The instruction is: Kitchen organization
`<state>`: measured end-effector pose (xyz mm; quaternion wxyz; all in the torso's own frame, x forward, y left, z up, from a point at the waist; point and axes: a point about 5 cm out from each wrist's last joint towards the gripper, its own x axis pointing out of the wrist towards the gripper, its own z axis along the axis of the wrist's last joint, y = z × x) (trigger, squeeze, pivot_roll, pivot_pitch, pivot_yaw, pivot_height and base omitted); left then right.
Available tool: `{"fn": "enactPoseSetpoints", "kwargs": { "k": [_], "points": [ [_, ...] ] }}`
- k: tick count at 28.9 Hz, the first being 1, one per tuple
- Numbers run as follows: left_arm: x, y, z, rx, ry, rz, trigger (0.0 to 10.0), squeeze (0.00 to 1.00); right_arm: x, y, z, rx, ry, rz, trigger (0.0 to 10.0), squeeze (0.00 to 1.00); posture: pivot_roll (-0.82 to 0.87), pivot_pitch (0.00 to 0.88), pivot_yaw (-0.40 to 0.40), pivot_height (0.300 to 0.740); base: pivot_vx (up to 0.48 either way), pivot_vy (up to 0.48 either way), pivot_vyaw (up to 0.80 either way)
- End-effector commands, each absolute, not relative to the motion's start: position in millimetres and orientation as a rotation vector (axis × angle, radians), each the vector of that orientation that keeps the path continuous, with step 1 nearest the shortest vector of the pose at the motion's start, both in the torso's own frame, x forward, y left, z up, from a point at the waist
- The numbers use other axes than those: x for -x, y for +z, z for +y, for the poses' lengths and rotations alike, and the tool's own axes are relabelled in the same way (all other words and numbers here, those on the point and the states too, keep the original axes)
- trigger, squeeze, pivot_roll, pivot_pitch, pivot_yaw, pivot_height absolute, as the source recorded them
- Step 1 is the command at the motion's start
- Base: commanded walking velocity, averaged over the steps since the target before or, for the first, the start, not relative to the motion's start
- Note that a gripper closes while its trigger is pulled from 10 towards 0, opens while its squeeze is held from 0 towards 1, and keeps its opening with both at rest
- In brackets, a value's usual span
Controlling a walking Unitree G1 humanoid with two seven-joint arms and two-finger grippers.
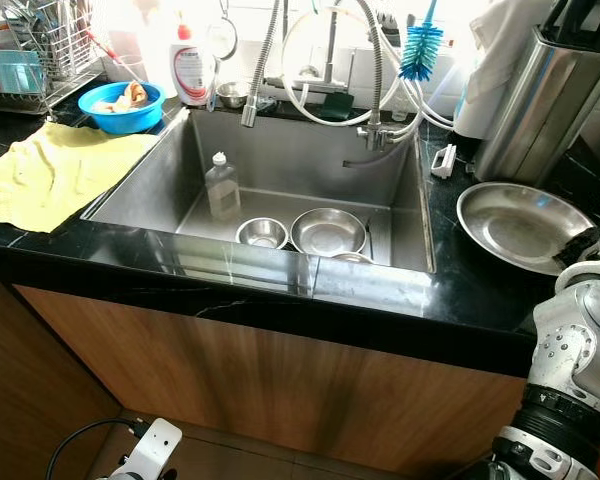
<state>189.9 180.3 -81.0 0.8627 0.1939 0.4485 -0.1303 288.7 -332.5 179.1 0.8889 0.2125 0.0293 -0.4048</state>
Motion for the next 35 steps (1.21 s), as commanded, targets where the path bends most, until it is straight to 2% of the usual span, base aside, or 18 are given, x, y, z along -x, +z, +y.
{"fn": "enactPoseSetpoints", "kwargs": {
  "k": [1, 12, 13, 14, 15, 35],
  "points": [
    [-188.9, -81.6, 180.1, -0.423, -0.288, 0.944, 10.0, 0.0, -290.8, 177.9, -333.5, -0.46, -0.847, 0.075, 10.0, 0.0, -0.13, 0.01, -0.041, 0.74, 0.0, 0.0, 0.0],
    [-188.7, -81.7, 180.1, -0.423, -0.288, 0.943, 10.0, 0.0, -296.4, 167.3, -330.4, -0.479, -0.826, 0.134, 10.0, 0.0, -0.13, 0.013, -0.041, 0.74, 0.0, 0.0, 0.0],
    [-188.6, -81.7, 180.2, -0.424, -0.288, 0.944, 10.0, 0.0, -297.5, 166.7, -330.0, -0.488, -0.819, 0.135, 2.7, 0.0, -0.13, 0.013, -0.041, 0.74, 0.0, 0.0, 0.0],
    [-188.6, -81.7, 180.2, -0.424, -0.287, 0.944, 10.0, 0.0, -298.0, 166.5, -330.0, -0.491, -0.818, 0.134, 2.7, 0.0, -0.13, 0.013, -0.041, 0.74, 0.0, 0.0, 0.0],
    [-188.6, -81.7, 180.2, -0.424, -0.287, 0.943, 10.0, 0.0, -299.0, 166.6, -329.6, -0.498, -0.813, 0.132, 0.0, 0.0, -0.13, 0.013, -0.041, 0.74, 0.0, 0.0, 0.0],
    [-188.6, -81.7, 180.2, -0.424, -0.286, 0.943, 10.0, 0.0, -306.1, 167.4, -324.0, -0.509, -0.779, 0.133, 0.0, 0.0, -0.13, 0.014, -0.044, 0.74, 0.0, 0.0, 0.0]
  ]
}}
